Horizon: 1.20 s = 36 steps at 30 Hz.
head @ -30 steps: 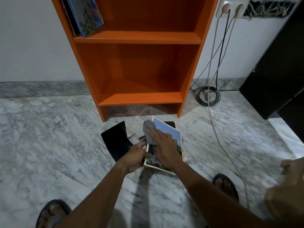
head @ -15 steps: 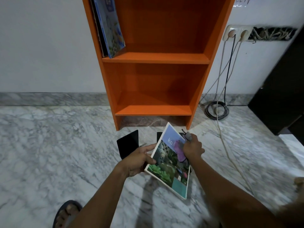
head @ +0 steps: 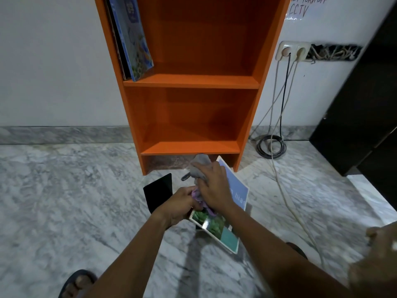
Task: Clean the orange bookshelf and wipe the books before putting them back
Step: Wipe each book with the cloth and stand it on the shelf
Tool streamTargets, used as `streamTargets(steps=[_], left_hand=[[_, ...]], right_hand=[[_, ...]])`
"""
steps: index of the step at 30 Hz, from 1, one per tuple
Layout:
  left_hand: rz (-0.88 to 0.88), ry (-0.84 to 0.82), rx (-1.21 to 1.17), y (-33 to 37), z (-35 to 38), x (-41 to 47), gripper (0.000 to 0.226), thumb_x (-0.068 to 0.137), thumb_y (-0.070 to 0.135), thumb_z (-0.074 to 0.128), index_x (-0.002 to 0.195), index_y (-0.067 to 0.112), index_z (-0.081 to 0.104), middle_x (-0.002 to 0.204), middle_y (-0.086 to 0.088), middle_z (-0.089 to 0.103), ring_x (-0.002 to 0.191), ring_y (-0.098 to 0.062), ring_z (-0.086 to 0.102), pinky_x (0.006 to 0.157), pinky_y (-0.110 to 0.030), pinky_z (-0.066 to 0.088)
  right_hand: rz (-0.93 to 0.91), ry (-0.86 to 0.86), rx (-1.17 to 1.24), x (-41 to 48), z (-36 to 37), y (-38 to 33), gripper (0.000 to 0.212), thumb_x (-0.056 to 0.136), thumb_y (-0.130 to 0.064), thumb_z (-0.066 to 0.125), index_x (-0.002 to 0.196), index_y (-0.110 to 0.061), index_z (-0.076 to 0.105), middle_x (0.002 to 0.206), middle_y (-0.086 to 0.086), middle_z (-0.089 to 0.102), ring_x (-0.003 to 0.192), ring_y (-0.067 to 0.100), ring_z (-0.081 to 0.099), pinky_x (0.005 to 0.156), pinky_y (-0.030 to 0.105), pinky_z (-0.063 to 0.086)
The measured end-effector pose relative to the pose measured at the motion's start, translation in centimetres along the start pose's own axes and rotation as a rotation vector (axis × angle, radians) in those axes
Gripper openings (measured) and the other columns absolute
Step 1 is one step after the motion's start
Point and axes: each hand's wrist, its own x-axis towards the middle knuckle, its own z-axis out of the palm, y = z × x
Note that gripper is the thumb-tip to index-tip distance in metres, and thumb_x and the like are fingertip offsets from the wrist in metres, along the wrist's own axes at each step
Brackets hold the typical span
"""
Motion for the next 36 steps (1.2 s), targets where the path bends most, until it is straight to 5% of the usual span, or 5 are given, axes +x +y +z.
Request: streamTargets(steps=[8,14,19,28,36], left_hand=[[-0.086,-0.013,-0.149,1.4,3.0,-0.2,0.057,0.091,-0.024,0.041,0.131,0.013,0.061,0.108,-0.017,0.073,0.085,-0.025,0.073,0.070,-0.029,0.060],[-0.074,0.103,-0.243,2.4,0.9,-0.1,0.063,0.092,-0.021,0.043,0.138,0.021,0.057,0.115,-0.020,0.072,0.085,-0.032,0.074,0.061,-0.034,0.059],[-0.051,0.184,-0.210,2.4,0.0,0.2,0.067,0.091,-0.019,0.047,0.137,0.029,0.057,0.105,-0.017,0.076,0.081,-0.030,0.074,0.058,-0.034,0.057],[0.062,0.369,-0.420,2.7,-1.0,1.0,0.046,0.087,-0.019,0.046,0.119,0.008,0.066,0.108,-0.020,0.073,0.090,-0.033,0.072,0.071,-0.039,0.059],[0.142,0.285,-0.381,5.8,-1.6,0.2,0.065,0.091,-0.015,0.046,0.142,0.024,0.055,0.121,-0.006,0.073,0.110,-0.036,0.068,0.075,-0.044,0.061]], right_hand=[[0.445,0.328,-0.129,1.5,-4.1,3.4,0.042,0.103,-0.024,0.050,0.144,-0.032,0.050,0.125,0.015,0.046,0.111,0.038,0.046,0.094,0.051,0.043],[0.745,0.210,0.050,-1.1,-3.6,8.5,0.038,0.096,-0.030,0.051,0.134,-0.035,0.055,0.117,0.021,0.058,0.102,0.043,0.060,0.086,0.047,0.053],[0.489,0.126,0.279,-2.1,1.6,8.2,0.046,0.088,-0.055,0.044,0.132,-0.047,0.054,0.102,0.017,0.065,0.068,0.031,0.068,0.058,0.050,0.058],[-0.004,-0.063,0.214,-1.6,-0.3,-1.0,0.053,0.093,-0.031,0.045,0.145,-0.034,0.050,0.114,-0.001,0.048,0.112,0.021,0.049,0.092,0.037,0.045],[0.519,0.297,0.150,-1.4,-1.4,5.0,0.039,0.100,-0.027,0.048,0.135,-0.041,0.059,0.111,0.008,0.066,0.100,0.025,0.065,0.084,0.037,0.052]])
